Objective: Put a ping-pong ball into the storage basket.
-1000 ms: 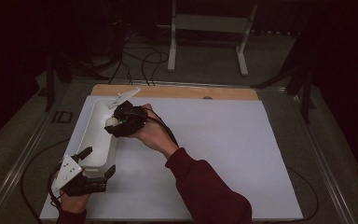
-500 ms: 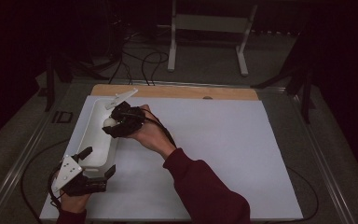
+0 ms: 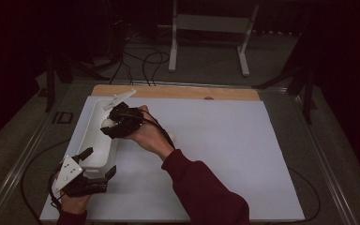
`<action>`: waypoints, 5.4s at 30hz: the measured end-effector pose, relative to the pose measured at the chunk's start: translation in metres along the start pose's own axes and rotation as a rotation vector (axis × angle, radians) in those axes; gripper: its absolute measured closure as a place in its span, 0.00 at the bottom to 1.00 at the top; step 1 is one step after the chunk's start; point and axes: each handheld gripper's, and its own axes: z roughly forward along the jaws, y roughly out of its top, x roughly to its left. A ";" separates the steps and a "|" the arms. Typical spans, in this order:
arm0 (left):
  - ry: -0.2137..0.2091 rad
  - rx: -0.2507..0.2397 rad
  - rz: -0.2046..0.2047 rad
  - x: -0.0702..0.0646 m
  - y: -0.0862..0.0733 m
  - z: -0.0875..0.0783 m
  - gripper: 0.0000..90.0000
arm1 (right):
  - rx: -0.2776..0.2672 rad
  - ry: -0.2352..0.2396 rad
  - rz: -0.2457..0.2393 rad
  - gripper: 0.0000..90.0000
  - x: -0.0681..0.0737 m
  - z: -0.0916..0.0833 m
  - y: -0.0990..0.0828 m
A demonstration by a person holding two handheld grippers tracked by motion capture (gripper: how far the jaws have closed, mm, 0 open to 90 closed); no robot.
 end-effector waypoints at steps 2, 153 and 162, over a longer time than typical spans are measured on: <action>0.000 -0.001 -0.001 0.000 0.000 0.000 0.00 | -0.002 0.003 0.000 0.56 0.000 0.000 0.000; -0.005 0.010 0.008 -0.002 0.000 0.002 0.00 | -0.005 -0.079 0.071 0.12 -0.021 -0.013 -0.011; -0.004 0.007 0.007 -0.001 0.000 0.001 0.00 | -0.004 -0.085 0.073 0.12 -0.023 -0.015 -0.014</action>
